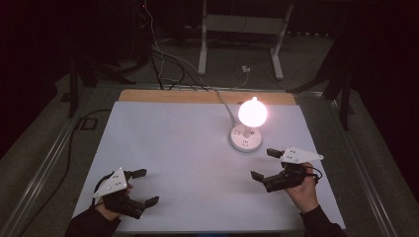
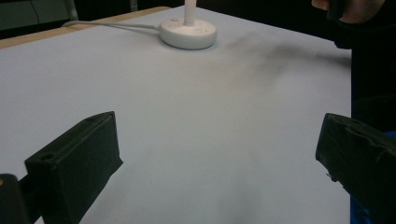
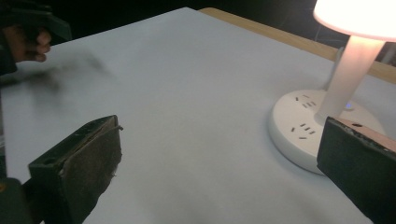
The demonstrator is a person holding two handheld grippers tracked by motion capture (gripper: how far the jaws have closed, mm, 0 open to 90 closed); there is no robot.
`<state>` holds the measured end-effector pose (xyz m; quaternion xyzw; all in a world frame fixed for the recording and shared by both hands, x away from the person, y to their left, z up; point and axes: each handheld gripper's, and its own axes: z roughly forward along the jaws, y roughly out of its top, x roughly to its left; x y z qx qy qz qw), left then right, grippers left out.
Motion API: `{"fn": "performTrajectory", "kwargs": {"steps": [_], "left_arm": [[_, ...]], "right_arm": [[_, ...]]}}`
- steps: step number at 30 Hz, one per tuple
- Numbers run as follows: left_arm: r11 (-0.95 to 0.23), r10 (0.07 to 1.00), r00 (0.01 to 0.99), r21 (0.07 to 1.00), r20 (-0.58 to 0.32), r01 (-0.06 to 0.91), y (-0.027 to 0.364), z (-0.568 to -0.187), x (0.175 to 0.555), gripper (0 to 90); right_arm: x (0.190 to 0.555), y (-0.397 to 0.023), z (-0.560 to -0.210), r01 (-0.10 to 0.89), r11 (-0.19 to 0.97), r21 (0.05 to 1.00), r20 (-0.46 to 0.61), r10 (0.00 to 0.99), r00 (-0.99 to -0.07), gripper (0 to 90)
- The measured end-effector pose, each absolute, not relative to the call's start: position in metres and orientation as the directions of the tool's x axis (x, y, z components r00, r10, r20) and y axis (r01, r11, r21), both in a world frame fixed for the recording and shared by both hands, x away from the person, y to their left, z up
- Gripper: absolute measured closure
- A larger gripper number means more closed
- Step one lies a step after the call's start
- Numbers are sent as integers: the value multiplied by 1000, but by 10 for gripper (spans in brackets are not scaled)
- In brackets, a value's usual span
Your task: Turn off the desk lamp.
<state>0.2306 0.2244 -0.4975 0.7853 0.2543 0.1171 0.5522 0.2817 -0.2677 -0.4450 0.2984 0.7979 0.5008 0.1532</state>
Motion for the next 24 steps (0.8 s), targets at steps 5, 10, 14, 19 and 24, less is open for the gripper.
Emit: {"fn": "performTrajectory", "kwargs": {"steps": [5,10,14,19,24], "left_arm": [[-262,529,843,927,-95,269,224,-497,230,5],[-262,530,843,928,-92,266,224,-497,230,5],[-263,531,843,927,-93,268,224,-497,230,5],[-260,530,843,928,-93,266,224,-497,230,5],[-260,529,843,928,-95,267,224,-497,230,5]], "right_arm": [[291,-270,-447,326,323,889,44,648,-760,0],[298,-271,-449,329,329,885,31,664,-747,0],[308,-273,-452,336,325,884,23,687,-727,0],[323,-276,-457,347,327,879,10,714,-700,0],[332,-276,-460,356,322,877,10,729,-684,0]]}}
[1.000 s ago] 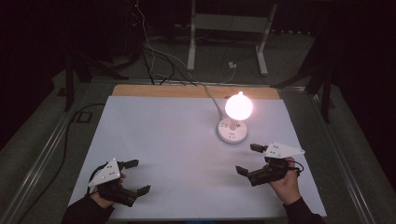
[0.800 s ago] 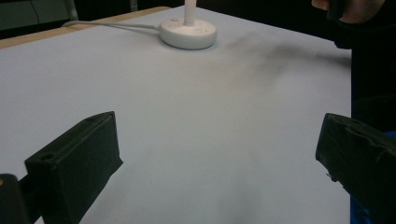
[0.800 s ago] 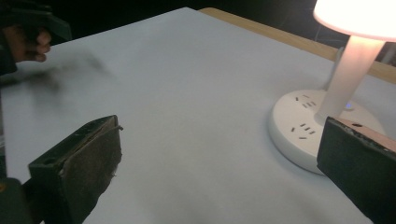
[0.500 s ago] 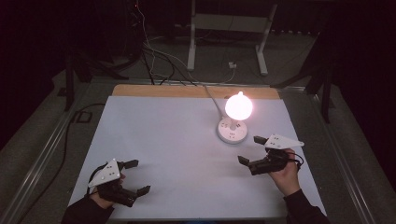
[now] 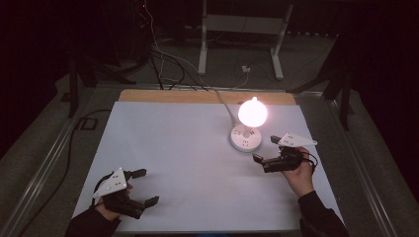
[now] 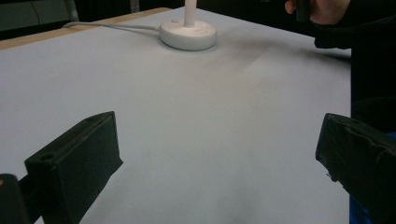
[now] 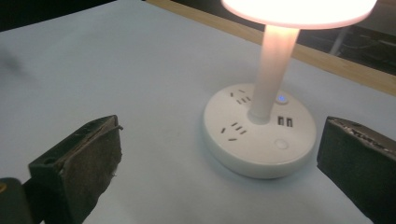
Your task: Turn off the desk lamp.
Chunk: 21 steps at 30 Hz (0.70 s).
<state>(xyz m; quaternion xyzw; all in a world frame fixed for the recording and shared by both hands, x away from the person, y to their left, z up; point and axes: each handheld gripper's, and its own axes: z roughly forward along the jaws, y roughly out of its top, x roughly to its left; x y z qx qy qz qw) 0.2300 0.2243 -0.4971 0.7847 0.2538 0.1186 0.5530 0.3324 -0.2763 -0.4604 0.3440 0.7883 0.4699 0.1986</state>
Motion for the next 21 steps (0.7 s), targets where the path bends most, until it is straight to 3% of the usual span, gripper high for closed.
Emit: {"fn": "performTrajectory", "kwargs": {"steps": [13,21], "left_arm": [[-260,530,843,927,-96,269,225,-497,230,5],[-256,529,843,929,-98,268,225,-497,230,5]], "right_arm": [[361,-277,-472,409,262,874,66,769,-636,0],[376,-279,-478,458,224,860,82,825,-559,0]]}}
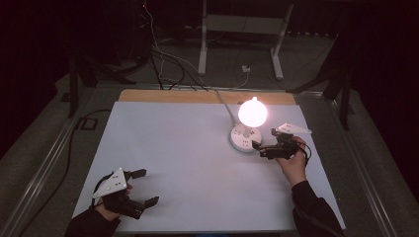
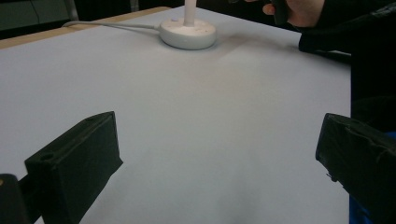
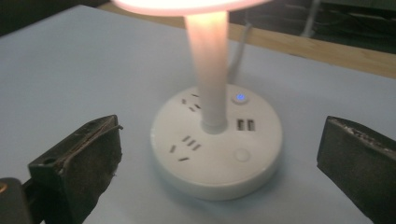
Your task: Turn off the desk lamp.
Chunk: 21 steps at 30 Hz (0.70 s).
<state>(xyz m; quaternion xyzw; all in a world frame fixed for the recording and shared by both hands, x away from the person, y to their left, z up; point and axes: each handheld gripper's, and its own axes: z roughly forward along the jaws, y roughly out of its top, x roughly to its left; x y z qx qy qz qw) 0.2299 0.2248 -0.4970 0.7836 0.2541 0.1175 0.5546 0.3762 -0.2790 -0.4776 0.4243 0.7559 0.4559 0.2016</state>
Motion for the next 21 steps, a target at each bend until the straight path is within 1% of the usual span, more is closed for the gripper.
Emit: {"fn": "performTrajectory", "kwargs": {"steps": [1,2,3,7,9,11,13,16,18,19,20,21], "left_arm": [[-254,529,843,929,-99,269,225,-497,230,5],[-255,529,843,929,-99,270,225,-497,230,5],[-258,529,843,928,-97,269,225,-497,230,5],[-254,529,843,929,-100,270,225,-497,230,5],[-260,529,843,927,-98,270,225,-497,230,5],[-255,529,843,928,-100,270,225,-497,230,5],[-251,530,842,929,-104,273,225,-497,230,5],[-257,530,842,928,-100,271,225,-498,230,5],[-252,529,842,929,-103,272,225,-497,230,5],[-256,530,842,928,-98,269,225,-497,230,5],[-256,530,842,928,-98,269,225,-497,230,5],[-259,529,843,928,-97,269,225,-497,230,5]], "right_arm": [[378,-280,-479,463,220,859,83,831,-550,0],[381,-280,-480,471,214,856,82,842,-533,55],[381,-280,-481,469,218,856,71,849,-524,68],[385,-279,-483,474,222,852,61,857,-511,77],[387,-278,-484,480,222,849,53,867,-495,144],[390,-277,-486,485,221,846,51,872,-487,150],[392,-275,-488,489,222,843,49,875,-482,218],[393,-274,-488,490,223,843,45,877,-478,257],[394,-274,-489,488,224,844,39,881,-471,338],[394,-274,-489,486,212,848,45,884,-464,414],[394,-274,-489,486,212,848,45,884,-464,414],[395,-274,-489,486,212,848,44,885,-463,455]]}}
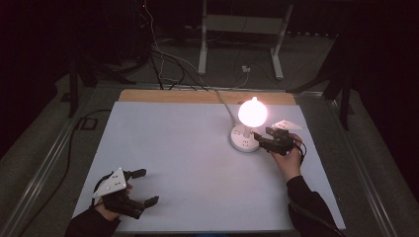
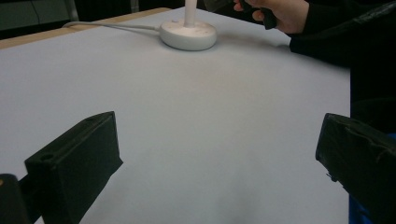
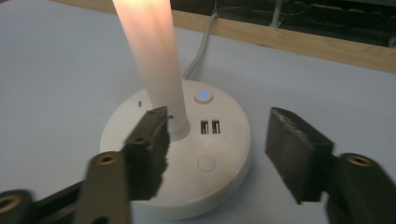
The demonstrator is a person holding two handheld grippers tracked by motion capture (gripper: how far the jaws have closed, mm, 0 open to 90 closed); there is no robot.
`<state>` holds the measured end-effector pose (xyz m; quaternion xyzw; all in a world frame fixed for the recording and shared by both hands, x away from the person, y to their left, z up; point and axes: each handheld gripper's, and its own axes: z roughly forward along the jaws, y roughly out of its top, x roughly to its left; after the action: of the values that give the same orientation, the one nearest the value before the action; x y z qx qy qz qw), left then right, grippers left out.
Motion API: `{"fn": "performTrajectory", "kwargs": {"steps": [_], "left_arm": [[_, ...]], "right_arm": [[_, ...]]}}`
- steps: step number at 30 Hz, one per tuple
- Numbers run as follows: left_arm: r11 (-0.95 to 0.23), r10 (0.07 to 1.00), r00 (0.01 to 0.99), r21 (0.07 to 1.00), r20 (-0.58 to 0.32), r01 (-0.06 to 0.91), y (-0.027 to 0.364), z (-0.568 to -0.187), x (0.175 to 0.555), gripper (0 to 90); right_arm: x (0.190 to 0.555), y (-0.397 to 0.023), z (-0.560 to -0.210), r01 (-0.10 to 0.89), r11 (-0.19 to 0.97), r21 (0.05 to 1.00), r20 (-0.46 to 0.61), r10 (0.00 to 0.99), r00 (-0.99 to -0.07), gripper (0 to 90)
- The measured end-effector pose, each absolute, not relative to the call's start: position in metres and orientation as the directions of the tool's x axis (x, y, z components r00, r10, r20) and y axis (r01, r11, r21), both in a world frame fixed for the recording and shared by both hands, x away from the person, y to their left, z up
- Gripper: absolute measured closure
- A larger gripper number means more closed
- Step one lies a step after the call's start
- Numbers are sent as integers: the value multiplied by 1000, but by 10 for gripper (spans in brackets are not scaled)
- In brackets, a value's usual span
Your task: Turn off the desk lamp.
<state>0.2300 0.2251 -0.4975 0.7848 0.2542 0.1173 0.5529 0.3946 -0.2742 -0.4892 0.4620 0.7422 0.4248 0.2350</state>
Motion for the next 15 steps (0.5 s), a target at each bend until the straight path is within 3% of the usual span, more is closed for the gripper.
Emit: {"fn": "performTrajectory", "kwargs": {"steps": [1,3,4,11,12,15], "left_arm": [[-258,529,843,928,-98,269,225,-497,230,5],[-253,529,842,929,-102,271,225,-497,230,5],[-254,530,842,928,-101,271,225,-497,230,5],[-260,529,843,927,-96,269,225,-498,230,5],[-262,529,843,927,-96,270,225,-497,230,5],[-253,530,842,929,-101,270,225,-497,230,5]], "right_arm": [[395,-274,-490,481,222,848,31,886,-463,512],[396,-274,-490,483,223,847,31,886,-463,539],[396,-273,-491,488,223,844,31,888,-459,615],[398,-273,-494,501,223,836,33,892,-452,763],[398,-273,-495,505,226,833,30,893,-449,842],[398,-273,-496,515,227,827,34,893,-448,879]]}}
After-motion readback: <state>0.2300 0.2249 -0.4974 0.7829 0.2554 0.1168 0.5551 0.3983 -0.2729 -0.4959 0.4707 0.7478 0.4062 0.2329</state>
